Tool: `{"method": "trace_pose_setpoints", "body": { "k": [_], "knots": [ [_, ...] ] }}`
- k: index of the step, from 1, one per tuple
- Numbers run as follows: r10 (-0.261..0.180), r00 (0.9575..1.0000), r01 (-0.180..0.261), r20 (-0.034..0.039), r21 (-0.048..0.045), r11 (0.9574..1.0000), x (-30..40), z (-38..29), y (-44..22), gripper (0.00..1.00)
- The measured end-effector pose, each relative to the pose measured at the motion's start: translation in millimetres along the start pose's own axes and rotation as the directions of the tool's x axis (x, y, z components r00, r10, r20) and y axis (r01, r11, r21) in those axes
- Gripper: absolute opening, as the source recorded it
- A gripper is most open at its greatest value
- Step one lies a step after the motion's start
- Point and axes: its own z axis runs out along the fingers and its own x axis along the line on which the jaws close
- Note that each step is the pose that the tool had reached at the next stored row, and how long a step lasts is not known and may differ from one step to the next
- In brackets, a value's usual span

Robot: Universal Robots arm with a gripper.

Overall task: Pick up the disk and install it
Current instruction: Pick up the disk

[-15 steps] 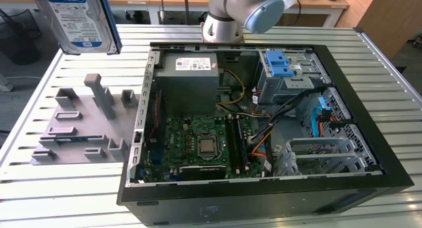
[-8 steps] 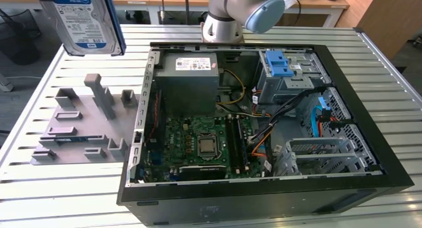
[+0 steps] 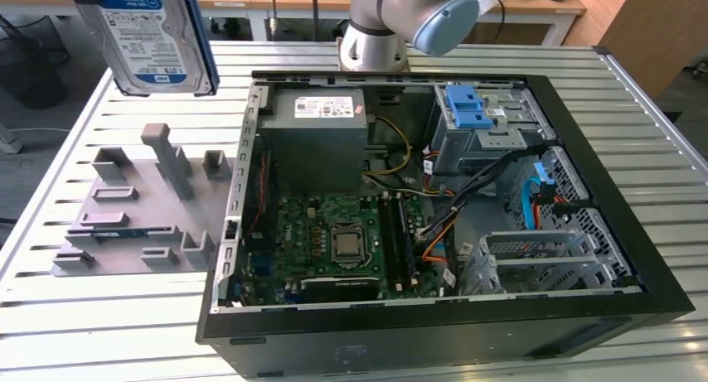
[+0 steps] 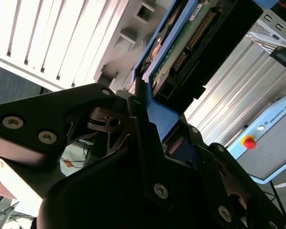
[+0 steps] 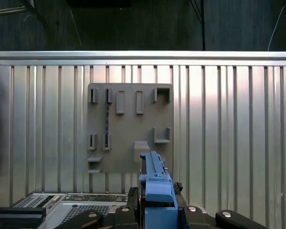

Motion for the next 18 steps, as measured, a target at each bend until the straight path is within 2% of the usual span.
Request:
{"method": "trace_pose_setpoints", "body": {
  "k": [4, 18],
  "knots": [
    [0.000, 1.0000, 0.000, 0.0000, 0.0000, 1.0000, 0.8, 0.0, -3.2, 0.36],
    [0.000, 1.0000, 0.000, -0.0001, -0.0001, 1.0000, 0.8, -2.3, -3.5, 0.36]
  ]
}}
